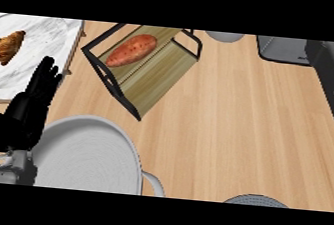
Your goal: Pick the sweet potato from the placemat and place it in the tiered shelf
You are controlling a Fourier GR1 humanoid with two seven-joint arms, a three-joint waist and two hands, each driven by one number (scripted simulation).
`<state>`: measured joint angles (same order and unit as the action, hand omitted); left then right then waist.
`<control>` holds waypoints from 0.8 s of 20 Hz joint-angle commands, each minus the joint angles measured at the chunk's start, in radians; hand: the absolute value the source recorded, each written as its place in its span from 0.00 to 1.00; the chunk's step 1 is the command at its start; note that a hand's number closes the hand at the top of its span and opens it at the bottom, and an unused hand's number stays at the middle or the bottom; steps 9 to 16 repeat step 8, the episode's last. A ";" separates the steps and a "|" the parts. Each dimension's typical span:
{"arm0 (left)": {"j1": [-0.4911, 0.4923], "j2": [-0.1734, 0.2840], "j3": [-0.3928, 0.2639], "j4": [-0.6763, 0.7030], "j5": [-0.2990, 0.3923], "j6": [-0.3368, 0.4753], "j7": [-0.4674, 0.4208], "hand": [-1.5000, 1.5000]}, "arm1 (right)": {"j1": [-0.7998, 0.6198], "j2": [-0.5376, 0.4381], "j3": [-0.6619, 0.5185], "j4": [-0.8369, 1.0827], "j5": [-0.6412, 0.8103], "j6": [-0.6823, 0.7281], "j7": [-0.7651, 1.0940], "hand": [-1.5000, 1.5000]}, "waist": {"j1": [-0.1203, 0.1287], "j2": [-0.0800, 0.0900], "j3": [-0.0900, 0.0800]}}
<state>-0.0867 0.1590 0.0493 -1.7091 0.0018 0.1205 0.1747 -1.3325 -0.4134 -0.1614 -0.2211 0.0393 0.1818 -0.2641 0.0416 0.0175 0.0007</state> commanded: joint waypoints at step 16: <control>0.018 -0.020 0.006 0.040 0.009 -0.013 -0.070 0.50 | 0.045 -0.156 -0.038 0.046 -0.011 0.216 -0.102 0.00 | 0.017 0.005 0.000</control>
